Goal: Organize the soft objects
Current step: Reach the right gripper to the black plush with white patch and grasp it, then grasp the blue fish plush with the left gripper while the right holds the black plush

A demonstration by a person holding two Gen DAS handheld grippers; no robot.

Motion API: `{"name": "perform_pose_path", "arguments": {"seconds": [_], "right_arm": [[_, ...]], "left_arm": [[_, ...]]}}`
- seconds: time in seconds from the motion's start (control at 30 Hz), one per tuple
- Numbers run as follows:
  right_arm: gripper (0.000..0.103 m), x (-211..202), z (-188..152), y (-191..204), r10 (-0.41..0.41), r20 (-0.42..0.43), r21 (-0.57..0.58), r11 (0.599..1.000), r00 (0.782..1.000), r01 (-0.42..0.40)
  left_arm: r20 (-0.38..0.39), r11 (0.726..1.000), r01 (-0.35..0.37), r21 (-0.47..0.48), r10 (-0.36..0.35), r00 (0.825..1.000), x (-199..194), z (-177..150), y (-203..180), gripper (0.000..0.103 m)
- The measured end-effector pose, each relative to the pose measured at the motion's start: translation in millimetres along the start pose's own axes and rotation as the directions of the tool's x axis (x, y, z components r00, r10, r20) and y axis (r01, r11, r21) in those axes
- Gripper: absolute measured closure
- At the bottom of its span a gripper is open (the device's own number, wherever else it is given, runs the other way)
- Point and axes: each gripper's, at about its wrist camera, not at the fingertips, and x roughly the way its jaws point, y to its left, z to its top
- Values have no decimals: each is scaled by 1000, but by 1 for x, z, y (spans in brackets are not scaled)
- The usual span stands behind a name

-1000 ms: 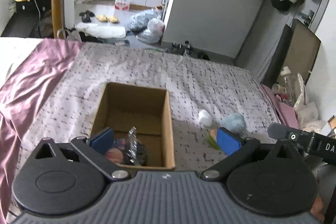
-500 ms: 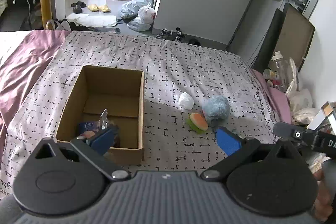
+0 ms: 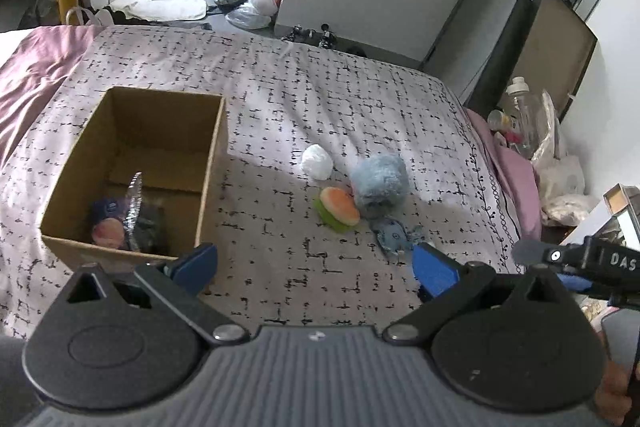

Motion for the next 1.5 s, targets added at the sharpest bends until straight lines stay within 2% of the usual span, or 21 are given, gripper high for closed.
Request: {"name": "perform_pose_path", "arguments": {"seconds": [0.2,0.3,0.53,0.77,0.97,1.13,1.3,1.43,1.5], "right_arm": [[1,15,9,-21,-28,-63,76,997,998,33],[2,24,10,-27,-69,-86,108,991,994,79],[11,49,9,-45,-84,-120,180,978,989,105],[13,78,3,-62,-117,-149,256,955,982,152],[26,105,-2,-70,-88,-193,298,944,977,144],[27,121,-3,-76,-91,-219,322,933,971,161],[47,137,-4,-79,-91,-249,315,934,964,169],[74,143,-2,-81,-101,-242,304,937,965,175],[77,143,-1,-85,-92,-230,316,934,969,164]], "left_arm": [[-16,999,26,-19,-26,1000,16,4,-11,0],[-26,999,30,-19,-30,999,26,4,-18,0],[-41,999,28,-46,-30,999,51,5,-22,0],[-68,997,32,-73,-37,997,83,3,-24,1],[-94,996,32,-82,-40,995,108,2,-25,3],[-99,996,51,-75,-58,993,125,1,-31,3],[-131,993,56,-101,-69,989,144,-2,-35,3],[-145,994,62,-89,-74,987,156,-3,-41,3],[-155,994,58,-94,-72,985,163,-3,-43,3]]}}
